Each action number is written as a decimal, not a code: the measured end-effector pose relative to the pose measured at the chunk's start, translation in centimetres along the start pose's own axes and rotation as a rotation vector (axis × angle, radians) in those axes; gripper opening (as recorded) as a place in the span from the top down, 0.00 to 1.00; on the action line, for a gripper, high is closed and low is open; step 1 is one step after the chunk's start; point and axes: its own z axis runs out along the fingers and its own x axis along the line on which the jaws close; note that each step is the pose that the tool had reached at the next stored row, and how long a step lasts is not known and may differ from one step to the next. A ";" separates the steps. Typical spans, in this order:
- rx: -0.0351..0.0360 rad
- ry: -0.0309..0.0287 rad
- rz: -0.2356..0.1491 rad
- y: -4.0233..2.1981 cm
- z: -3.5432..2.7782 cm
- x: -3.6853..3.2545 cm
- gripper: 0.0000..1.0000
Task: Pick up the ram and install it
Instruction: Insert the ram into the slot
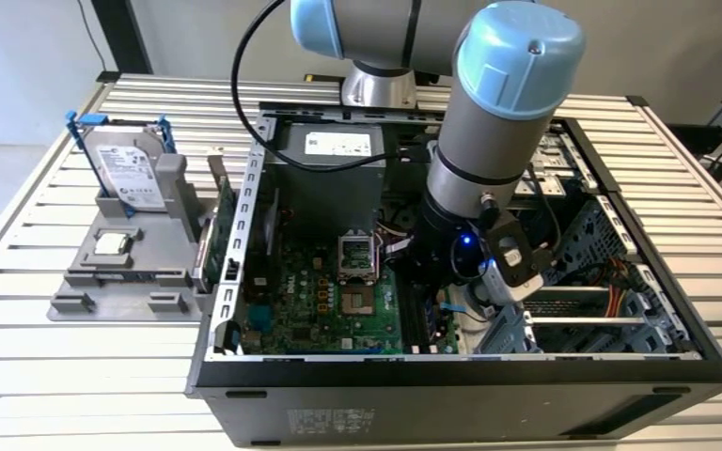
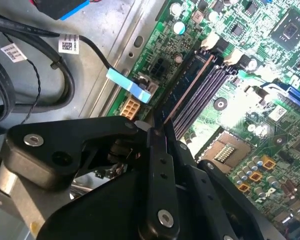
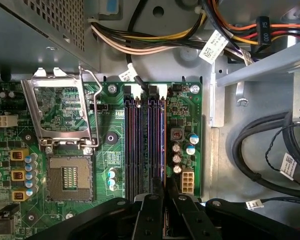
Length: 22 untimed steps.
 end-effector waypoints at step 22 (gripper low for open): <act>-0.0002 0.0013 0.000 -0.03 -4.16 0.02 0.00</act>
